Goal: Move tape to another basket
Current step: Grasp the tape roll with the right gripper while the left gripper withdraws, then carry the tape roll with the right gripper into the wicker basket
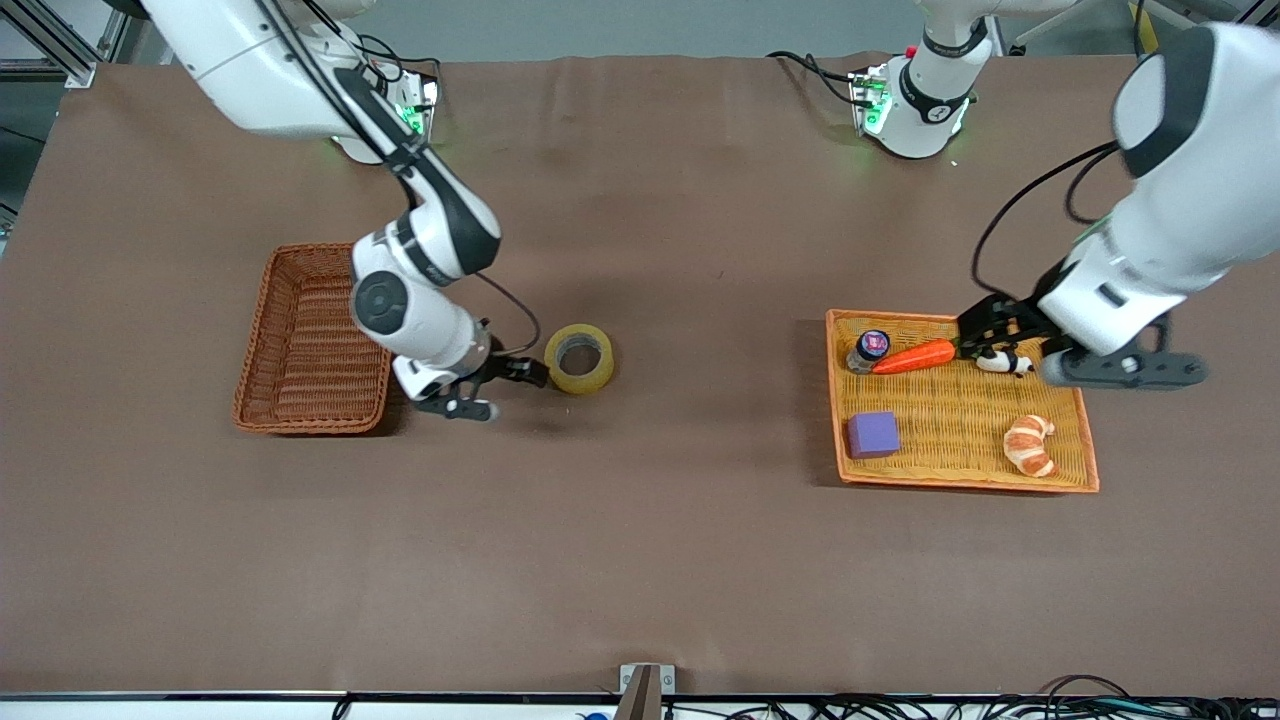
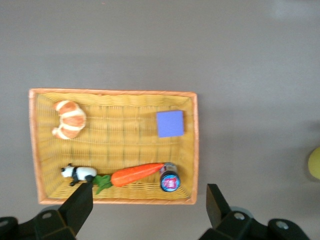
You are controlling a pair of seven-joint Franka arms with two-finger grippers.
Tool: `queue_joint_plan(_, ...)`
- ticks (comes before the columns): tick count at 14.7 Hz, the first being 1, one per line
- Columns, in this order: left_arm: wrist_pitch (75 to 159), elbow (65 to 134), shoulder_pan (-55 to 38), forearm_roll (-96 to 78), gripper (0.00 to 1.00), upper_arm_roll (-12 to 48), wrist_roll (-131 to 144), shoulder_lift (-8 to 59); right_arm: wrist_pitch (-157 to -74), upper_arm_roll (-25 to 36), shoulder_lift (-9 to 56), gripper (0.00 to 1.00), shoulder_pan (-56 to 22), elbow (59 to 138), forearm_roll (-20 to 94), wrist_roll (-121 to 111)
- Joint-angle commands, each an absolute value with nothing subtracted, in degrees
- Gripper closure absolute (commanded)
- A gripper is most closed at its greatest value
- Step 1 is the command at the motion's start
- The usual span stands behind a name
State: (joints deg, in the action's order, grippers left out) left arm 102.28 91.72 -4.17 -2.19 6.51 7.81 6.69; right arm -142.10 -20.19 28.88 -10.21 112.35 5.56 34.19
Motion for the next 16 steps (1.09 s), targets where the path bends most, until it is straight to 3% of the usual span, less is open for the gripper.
queue_joint_plan(1, 103.4, 98.6, -3.2, -1.2, 0.0, 6.3, 6.7, 0.2, -142.6, -20.3, 28.6, 0.0, -12.8, 113.0, 5.1, 35.9)
queue_joint_plan(5, 104.7, 103.5, -2.8, 0.1, 0.02, 6.4, 7.1, -4.4, -143.7, -20.2, 30.8, 0.0, -13.6, 113.2, -3.9, 37.8)
queue_joint_plan(9, 104.9, 106.0, -3.1, 0.0, 0.0, 6.0, 7.8, -5.9, -146.1, -20.2, 32.6, 0.0, -13.9, 113.2, -5.7, 39.2)
queue_joint_plan(11, 104.9, 105.7, -3.5, -0.1, 0.0, 5.3, 7.7, -5.5, -146.2, -20.2, 33.1, 0.07, -14.3, 113.2, -6.0, 39.2)
queue_joint_plan(12, 104.9, 105.6, -3.6, -0.4, 0.0, 5.3, 7.7, -5.5, -146.4, -20.2, 33.6, 0.14, -15.0, 113.2, -6.4, 39.3)
queue_joint_plan(13, 104.9, 105.5, -3.7, -0.4, 0.0, 5.3, 7.7, -5.3, -146.9, -20.1, 33.8, 0.28, -15.5, 113.2, -6.9, 40.8)
queue_joint_plan(15, 104.9, 105.0, -4.0, -0.5, 0.0, 4.8, 7.9, -4.6, -146.5, -20.2, 33.8, 0.75, -15.2, 112.9, -8.2, 44.0)
queue_joint_plan(16, 104.9, 104.9, -4.6, -0.5, 0.0, 4.1, 8.2, -4.4, -146.3, -20.1, 33.8, 0.87, -15.1, 112.8, -8.2, 44.4)
